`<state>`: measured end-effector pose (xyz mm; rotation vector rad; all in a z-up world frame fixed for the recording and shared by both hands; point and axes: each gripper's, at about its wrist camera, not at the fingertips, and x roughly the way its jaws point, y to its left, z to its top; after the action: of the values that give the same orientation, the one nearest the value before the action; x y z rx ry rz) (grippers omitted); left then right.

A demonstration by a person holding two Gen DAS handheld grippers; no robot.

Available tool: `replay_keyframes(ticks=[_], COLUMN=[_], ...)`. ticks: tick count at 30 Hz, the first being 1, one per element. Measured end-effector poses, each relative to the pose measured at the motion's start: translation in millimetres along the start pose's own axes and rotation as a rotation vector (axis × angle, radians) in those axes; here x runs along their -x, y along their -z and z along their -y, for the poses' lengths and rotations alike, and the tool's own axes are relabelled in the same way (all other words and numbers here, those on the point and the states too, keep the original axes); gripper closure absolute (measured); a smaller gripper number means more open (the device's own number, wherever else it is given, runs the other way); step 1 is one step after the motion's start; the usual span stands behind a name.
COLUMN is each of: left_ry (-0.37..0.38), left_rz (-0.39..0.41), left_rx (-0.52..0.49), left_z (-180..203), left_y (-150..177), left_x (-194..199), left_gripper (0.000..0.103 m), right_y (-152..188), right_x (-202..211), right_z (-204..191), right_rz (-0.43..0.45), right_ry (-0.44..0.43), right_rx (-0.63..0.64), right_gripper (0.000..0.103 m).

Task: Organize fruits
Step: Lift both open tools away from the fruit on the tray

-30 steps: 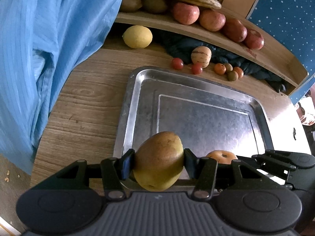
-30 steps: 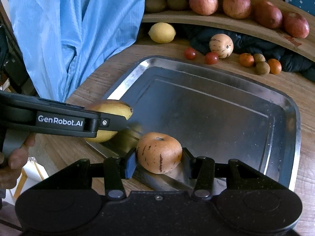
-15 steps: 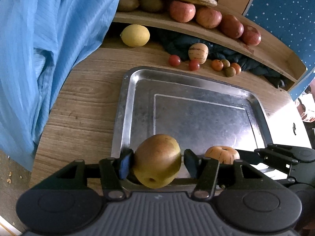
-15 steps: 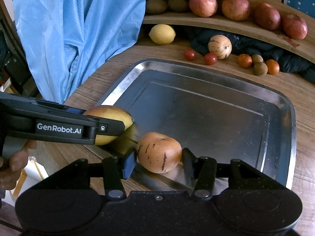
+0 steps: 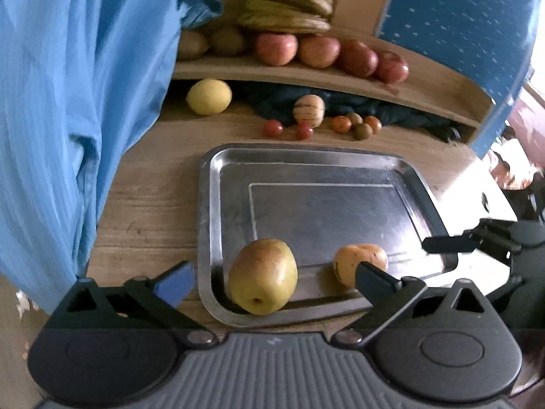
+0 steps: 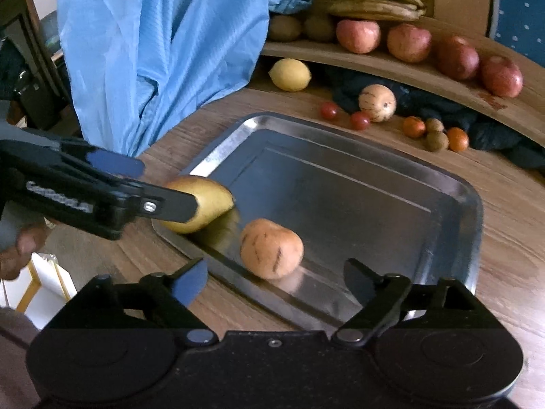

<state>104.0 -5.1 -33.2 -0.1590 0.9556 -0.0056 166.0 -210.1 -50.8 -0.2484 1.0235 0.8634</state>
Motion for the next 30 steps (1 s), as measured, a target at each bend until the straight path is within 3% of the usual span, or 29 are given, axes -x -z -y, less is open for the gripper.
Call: replay_keyframes(ticks=[3,13,21,30], left_ry=[0.006,0.022,-0.001,-0.008], left_rz=[-0.011,-0.09,-0.117,-0.094], left_rx=[-0.045,-0.185,-0.168,-0.153], left_z=[4.5,4.7,-10.5,-19.8], left_y=[3.0,8.9,-4.1,-37.6], left_x=[3.2,4.6,-2.7,-18.9], left_gripper=[0.0,0.0,0.0,0.0], right_y=[3.3,12.8,17.7,-2.8], right_x=[7.9,27.4,24.6,18.4], right_z=[7.5,39.6,54.8,65.0], right_rz=[-0.021,-0.117,-0.159,-0.136], right_ry=[0.019,0.125,0.179,0.217], right_rx=[-0.023,-0.119,-0.152,-0.164], right_gripper=[0.006,0.003,0.002,0.001])
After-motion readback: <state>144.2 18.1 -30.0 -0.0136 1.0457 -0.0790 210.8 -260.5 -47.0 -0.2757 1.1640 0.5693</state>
